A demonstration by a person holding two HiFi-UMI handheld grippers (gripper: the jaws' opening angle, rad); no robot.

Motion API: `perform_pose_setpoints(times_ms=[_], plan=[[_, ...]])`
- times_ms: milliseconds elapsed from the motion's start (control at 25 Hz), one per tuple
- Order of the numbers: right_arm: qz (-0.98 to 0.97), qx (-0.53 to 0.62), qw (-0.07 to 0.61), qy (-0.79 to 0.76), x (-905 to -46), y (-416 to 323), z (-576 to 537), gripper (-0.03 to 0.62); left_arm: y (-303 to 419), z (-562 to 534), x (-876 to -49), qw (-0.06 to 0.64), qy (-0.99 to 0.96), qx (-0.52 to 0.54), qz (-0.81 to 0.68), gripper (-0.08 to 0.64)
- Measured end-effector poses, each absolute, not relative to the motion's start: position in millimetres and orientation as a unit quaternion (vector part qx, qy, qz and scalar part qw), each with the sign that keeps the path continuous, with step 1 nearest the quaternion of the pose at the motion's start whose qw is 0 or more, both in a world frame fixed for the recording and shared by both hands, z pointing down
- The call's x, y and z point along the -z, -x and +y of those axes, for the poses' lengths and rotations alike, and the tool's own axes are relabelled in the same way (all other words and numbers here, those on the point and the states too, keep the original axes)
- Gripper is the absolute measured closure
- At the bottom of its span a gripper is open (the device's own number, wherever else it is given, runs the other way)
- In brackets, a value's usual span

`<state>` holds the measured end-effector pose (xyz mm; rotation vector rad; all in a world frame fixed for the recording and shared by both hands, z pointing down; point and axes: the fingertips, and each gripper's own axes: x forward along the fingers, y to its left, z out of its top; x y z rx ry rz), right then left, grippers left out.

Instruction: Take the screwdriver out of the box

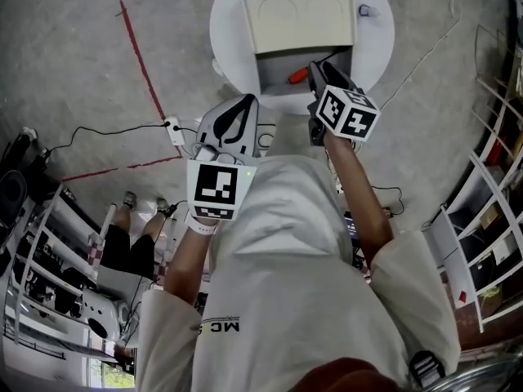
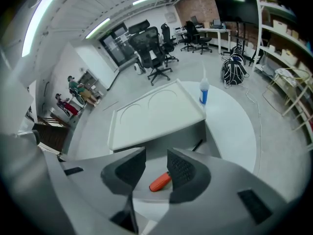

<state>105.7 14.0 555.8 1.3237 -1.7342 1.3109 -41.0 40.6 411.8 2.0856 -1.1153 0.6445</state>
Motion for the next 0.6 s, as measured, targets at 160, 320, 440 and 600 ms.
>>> perform_pose_setpoints(times_ms=[160, 320, 440, 600], plan=[[-0.624, -0.506, 0.305, -0.511, -562.5, -108.5, 18.7, 0.413, 41.2, 46.7, -413.2, 0.342, -0.798, -0.248, -0.429, 0.549], [-0.591, -0.519, 0.302, -0.539, -565.4, -115.0, 20.6, 0.41, 44.8, 51.3, -416.4, 0.345, -0.798, -0.249, -0.427, 0.549], [-0.577, -0.543, 0.297, -0.533, -573.9, -110.6, 25.4, 0.405, 47.5, 53.8, -419.5, 0.347, -0.797, -0.249, -0.427, 0.549], [-0.553, -0.576, 0.294, -0.525, -587.1, -107.8, 35.3, 0.405, 49.3, 58.0, -420.5, 0.349, -0.796, -0.248, -0.428, 0.549]])
